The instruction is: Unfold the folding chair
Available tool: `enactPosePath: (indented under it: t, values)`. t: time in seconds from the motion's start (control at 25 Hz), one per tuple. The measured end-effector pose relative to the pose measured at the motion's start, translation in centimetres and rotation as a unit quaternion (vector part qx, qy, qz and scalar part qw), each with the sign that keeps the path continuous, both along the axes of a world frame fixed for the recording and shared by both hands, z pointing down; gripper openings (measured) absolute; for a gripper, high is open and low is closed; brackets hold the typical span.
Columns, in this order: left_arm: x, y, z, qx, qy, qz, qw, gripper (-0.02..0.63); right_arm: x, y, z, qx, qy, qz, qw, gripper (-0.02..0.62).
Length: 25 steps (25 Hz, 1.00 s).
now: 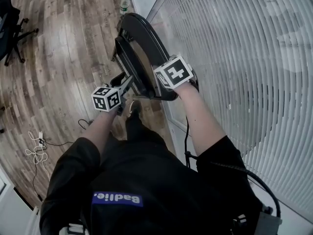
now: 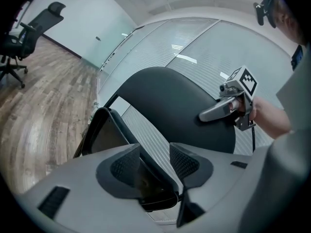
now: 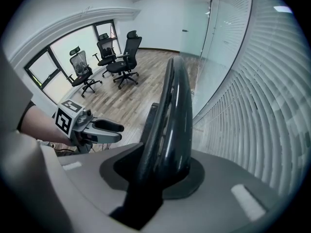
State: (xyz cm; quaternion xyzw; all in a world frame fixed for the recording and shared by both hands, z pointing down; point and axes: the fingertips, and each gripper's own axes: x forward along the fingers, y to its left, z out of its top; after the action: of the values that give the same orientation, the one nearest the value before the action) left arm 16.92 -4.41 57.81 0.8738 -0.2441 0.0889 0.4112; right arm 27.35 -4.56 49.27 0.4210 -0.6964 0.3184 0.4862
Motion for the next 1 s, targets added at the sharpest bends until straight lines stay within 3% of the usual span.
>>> enactPosePath:
  t: [0.52, 1.0]
  values:
    - [2.9, -1.0, 5.0, -0.064, -0.006, -0.017, 0.9978, 0.225, -0.4, 0.4, 0.5, -0.004, -0.007, -0.007, 1.000, 0.112]
    - [5.3, -3.2, 8.6, -0.129, 0.013, -0.067, 0.9894, 0.230, -1.0, 0.7, 0.7, -0.008, -0.020, -0.025, 0.999, 0.115]
